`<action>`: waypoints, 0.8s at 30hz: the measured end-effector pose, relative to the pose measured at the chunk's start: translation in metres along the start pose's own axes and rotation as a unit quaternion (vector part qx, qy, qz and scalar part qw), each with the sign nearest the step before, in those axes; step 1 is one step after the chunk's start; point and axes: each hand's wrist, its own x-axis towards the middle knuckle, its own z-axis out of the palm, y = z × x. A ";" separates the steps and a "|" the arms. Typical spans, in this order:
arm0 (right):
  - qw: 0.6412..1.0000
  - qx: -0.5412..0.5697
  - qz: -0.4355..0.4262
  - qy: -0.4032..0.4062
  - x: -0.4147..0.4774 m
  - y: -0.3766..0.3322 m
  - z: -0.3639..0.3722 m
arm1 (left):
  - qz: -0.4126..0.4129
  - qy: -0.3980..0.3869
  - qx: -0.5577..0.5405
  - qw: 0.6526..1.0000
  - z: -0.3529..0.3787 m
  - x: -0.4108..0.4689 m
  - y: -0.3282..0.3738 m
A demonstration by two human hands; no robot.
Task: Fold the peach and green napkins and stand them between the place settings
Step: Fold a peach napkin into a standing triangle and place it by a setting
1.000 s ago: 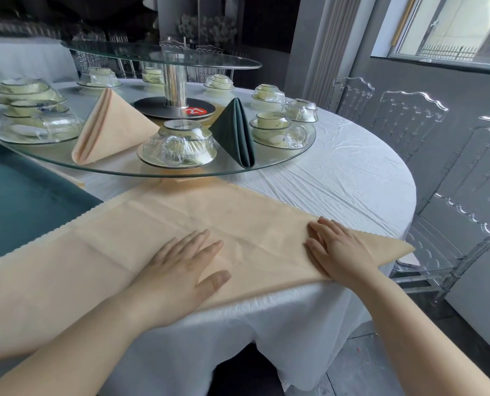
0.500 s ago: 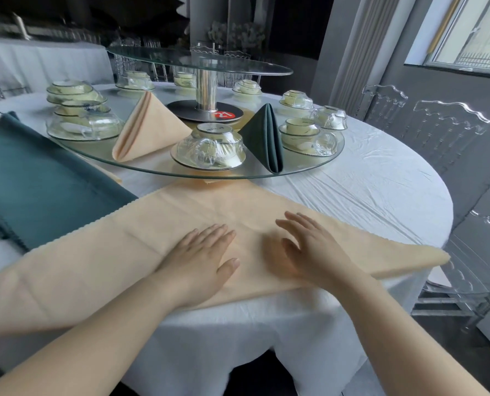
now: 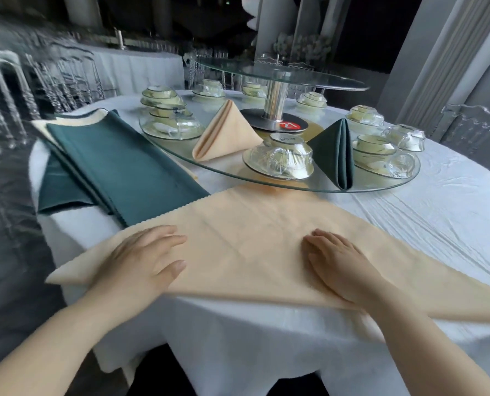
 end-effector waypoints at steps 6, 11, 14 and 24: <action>0.996 0.055 -0.074 0.013 0.024 -0.056 -0.007 | -0.224 0.175 -0.069 0.956 -0.027 -0.029 -0.050; 0.995 0.034 -0.091 -0.015 0.038 -0.080 0.013 | -0.350 0.074 -0.331 0.873 -0.038 -0.042 -0.078; 0.996 0.029 -0.085 -0.016 0.037 -0.079 0.014 | -0.354 0.078 -0.465 0.808 -0.045 -0.046 -0.085; 0.997 0.025 -0.076 -0.013 0.036 -0.080 0.013 | -0.314 0.232 -0.253 0.885 -0.062 -0.031 -0.092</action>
